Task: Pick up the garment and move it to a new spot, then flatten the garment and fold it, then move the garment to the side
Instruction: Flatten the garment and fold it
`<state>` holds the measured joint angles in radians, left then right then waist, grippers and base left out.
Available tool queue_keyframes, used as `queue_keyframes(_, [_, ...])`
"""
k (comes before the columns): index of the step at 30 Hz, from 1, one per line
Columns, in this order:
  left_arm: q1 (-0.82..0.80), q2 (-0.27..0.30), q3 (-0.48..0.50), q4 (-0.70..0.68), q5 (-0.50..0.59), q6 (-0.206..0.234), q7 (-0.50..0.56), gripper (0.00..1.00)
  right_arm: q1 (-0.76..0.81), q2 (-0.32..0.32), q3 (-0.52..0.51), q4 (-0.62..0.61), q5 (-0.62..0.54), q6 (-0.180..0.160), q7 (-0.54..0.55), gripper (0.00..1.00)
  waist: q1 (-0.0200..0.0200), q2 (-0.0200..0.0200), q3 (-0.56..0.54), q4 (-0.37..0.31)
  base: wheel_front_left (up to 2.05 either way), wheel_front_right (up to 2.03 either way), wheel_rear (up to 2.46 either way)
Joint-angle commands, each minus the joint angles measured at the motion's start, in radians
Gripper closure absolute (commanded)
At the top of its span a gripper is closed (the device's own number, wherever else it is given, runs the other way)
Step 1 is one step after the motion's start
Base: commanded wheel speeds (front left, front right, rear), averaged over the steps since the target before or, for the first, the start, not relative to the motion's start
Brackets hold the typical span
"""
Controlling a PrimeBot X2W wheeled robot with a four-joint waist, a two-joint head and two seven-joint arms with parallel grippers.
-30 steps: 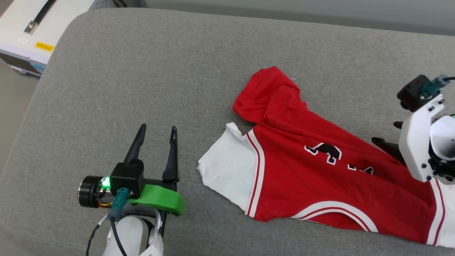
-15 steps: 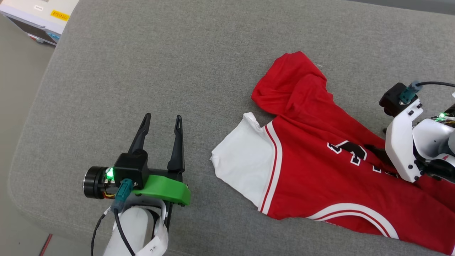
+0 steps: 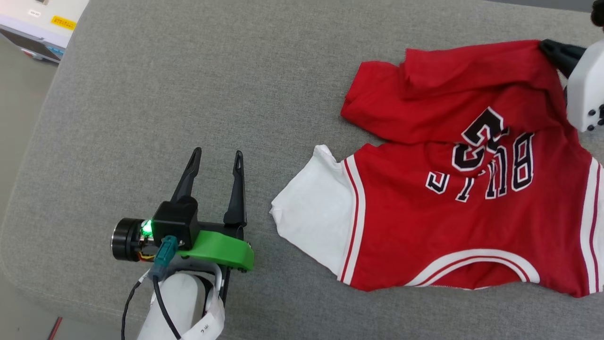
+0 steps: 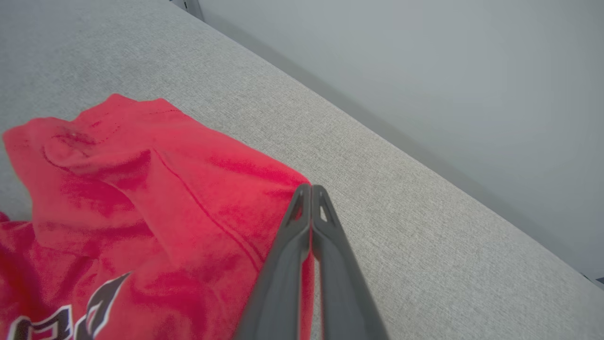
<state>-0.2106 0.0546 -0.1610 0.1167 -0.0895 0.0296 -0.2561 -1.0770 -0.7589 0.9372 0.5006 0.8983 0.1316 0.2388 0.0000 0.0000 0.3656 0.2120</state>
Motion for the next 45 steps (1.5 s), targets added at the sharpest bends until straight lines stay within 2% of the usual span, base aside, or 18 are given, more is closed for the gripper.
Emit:
queue_keyframes(1, [-0.022, -0.004, -0.005, -0.005, -0.003, 0.002, -0.006, 0.0, -0.024, 0.009, -0.006, 0.034, -0.011, -0.001, -0.02, 1.0, 0.0, 0.0, 0.012, 0.006, 0.0, 0.0, 0.0])
queue_keyframes(6, [-0.031, -0.004, -0.014, 0.0, -0.014, 0.007, -0.006, 0.0, -0.053, 0.07, -0.012, 0.231, -0.052, -0.001, -0.071, 1.0, 0.0, 0.0, 0.032, 0.015, 0.0, 0.0, 0.0])
queue_keyframes(12, [-0.042, -0.004, -0.025, 0.009, -0.02, 0.01, -0.006, 0.0, -0.001, 0.158, 0.018, 0.416, -0.007, -0.001, 0.008, 1.0, 0.0, 0.0, 0.037, 0.025, 0.0, 0.0, 0.0])
queue_keyframes(13, [-0.042, -0.004, -0.025, 0.011, -0.02, 0.011, -0.006, 0.0, 0.005, 0.164, 0.021, 0.43, 0.0, -0.001, 0.011, 1.0, 0.0, 0.0, 0.036, 0.026, 0.0, 0.0, 0.0])
queue_keyframes(14, [-0.041, -0.004, -0.019, 0.02, -0.015, 0.009, -0.006, 0.0, 0.012, 0.176, 0.024, 0.452, 0.013, -0.001, -0.031, 1.0, 0.0, 0.0, 0.021, 0.022, 0.0, 0.0, 0.0])
queue_keyframes(15, [-0.04, -0.004, -0.016, 0.023, -0.011, 0.006, -0.006, 0.0, 0.012, 0.175, 0.024, 0.455, 0.012, -0.001, -0.055, 0.62, 0.0, 0.0, 0.015, 0.02, 0.0, 0.0, 0.0])
queue_keyframes(16, [-0.04, -0.004, -0.011, 0.026, -0.006, 0.002, -0.006, 0.0, 0.013, 0.171, 0.026, 0.455, 0.01, -0.001, -0.091, 0.0, 0.0, 0.0, 0.003, 0.018, 0.0, 0.0, 0.0])
queue_keyframes(20, [-0.041, 0.002, 0.012, 0.031, 0.007, -0.019, -0.006, 0.0, 0.021, 0.153, 0.024, 0.453, -0.02, -0.001, -0.264, 0.0, 0.0, 0.0, -0.039, 0.004, 0.0, 0.0, 0.0])
queue_keyframes(24, [-0.056, 0.027, 0.024, 0.042, 0.012, -0.063, -0.006, 0.0, 0.049, 0.144, 0.003, 0.44, -0.054, -0.001, -0.451, 0.0, 0.0, 0.0, -0.08, -0.016, 0.0, 0.0, 0.0])
queue_keyframes(28, [-0.097, 0.078, 0.018, 0.09, 0.012, -0.114, -0.006, 0.0, 0.095, 0.152, -0.056, 0.387, -0.093, -0.001, -0.498, 0.0, 0.0, 0.0, -0.116, -0.042, 0.0, 0.0, 0.0])
queue_keyframes(32, [-0.172, 0.149, -0.027, 0.16, -0.004, -0.149, 0.031, 0.0, 0.183, 0.157, -0.225, 0.219, -0.182, -0.001, -0.5, 0.0, 0.0, 0.0, -0.141, -0.068, 0.0, 0.0, 0.0])
queue_keyframes(36, [-0.251, 0.213, -0.109, 0.185, -0.078, -0.159, 0.151, 0.0, 0.347, 0.183, -0.404, 0.046, -0.291, -0.001, -0.5, 0.0, 0.0, 0.0, -0.159, -0.086, 0.0, 0.0, 0.0])
queue_keyframes(38, [-0.289, 0.261, -0.194, 0.185, -0.143, -0.16, 0.243, 0.0, 0.433, 0.201, -0.479, -0.028, -0.344, -0.001, -0.5, 0.0, 0.0, 0.0, -0.166, -0.091, 0.0, 0.0, 0.0])
queue_keyframes(45, [-0.412, 0.422, -0.484, 0.132, -0.474, -0.16, 0.635, 0.0, 0.684, 0.277, -0.662, -0.189, -0.483, -0.001, -0.489, 0.0, 0.0, 0.0, -0.192, -0.106, 0.0, 0.0, 0.0])
